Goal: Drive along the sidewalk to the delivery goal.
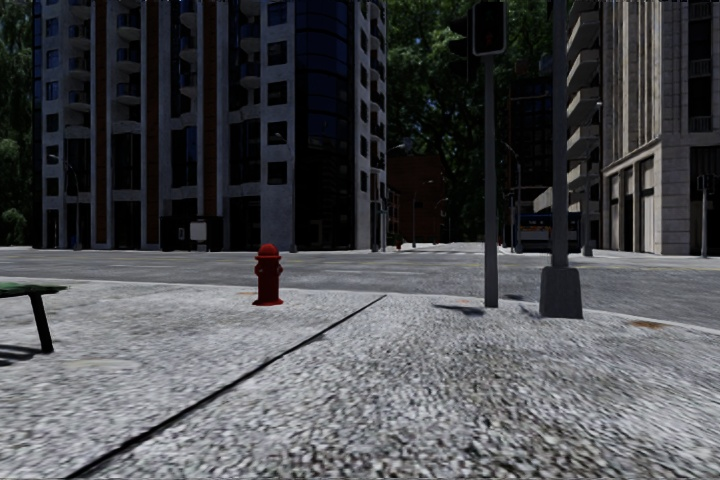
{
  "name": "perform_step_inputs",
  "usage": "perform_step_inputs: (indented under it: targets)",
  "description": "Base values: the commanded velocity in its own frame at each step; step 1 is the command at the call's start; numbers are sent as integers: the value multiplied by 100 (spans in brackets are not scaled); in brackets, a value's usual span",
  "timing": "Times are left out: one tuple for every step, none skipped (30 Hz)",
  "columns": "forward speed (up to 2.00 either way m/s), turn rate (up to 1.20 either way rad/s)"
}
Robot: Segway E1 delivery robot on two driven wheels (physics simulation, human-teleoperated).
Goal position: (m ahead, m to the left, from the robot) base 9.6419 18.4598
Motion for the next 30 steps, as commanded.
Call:
perform_step_inputs:
  targets:
    - [200, 48]
    - [200, 48]
    - [200, 48]
    - [200, 48]
    - [200, 48]
    - [200, 48]
    - [200, 48]
    - [200, 48]
    - [200, 48]
    - [200, 48]
    - [200, 48]
    - [200, 48]
    - [200, 48]
    - [200, 48]
    - [200, 48]
    - [200, 48]
    - [200, 48]
    - [200, 48]
    - [200, 48]
    - [200, 48]
    - [200, 48]
    - [200, 49]
    - [200, 49]
    - [200, 50]
    - [200, 50]
    - [200, 55]
    - [200, 58]
    - [200, 59]
    - [200, 59]
    - [200, 59]
